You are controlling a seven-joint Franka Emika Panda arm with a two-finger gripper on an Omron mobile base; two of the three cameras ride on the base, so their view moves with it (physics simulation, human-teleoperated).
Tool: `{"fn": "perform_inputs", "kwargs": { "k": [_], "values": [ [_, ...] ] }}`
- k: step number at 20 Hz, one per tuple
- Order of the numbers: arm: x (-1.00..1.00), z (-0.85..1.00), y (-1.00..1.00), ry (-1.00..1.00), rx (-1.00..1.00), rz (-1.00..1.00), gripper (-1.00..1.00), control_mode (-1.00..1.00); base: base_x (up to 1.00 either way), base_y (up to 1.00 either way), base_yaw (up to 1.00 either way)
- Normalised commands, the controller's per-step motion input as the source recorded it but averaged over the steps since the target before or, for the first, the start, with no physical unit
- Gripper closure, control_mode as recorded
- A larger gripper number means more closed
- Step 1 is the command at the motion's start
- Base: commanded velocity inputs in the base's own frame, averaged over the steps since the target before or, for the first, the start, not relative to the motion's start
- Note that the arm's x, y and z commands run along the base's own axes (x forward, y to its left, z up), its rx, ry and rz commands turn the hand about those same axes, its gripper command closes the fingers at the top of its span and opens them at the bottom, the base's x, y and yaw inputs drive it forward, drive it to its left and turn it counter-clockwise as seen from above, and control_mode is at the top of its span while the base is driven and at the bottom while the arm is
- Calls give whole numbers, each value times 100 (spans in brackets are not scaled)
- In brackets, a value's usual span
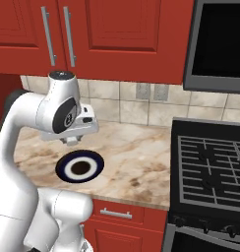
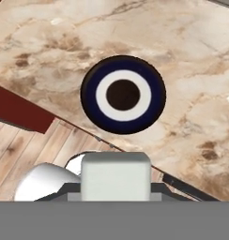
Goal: Pick up the marshmallow and place it in the cup of hot chocolate on the dining counter.
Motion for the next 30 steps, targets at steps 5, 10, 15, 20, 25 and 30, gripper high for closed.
{"fn": "perform_inputs", "kwargs": {
  "k": [5, 10, 15, 20, 25, 30],
  "values": [
    [-4, 0, 23, 0, 0, -4, 100, -100, 0, 0, 0],
    [0, 0, 0, 0, 0, -12, 100, -100, 0, 0, 0],
    [0, 0, 0, 0, 0, -5, 100, 100, 0, 0, 0],
    [0, 0, 0, 0, 0, 0, 100, 100, -14, 0, 0],
    [0, 0, 0, 0, 0, 0, 100, 100, -87, 14, 31],
    [0, 0, 0, 0, 0, 0, 100, 100, -100, 8, 76]
  ]
}}
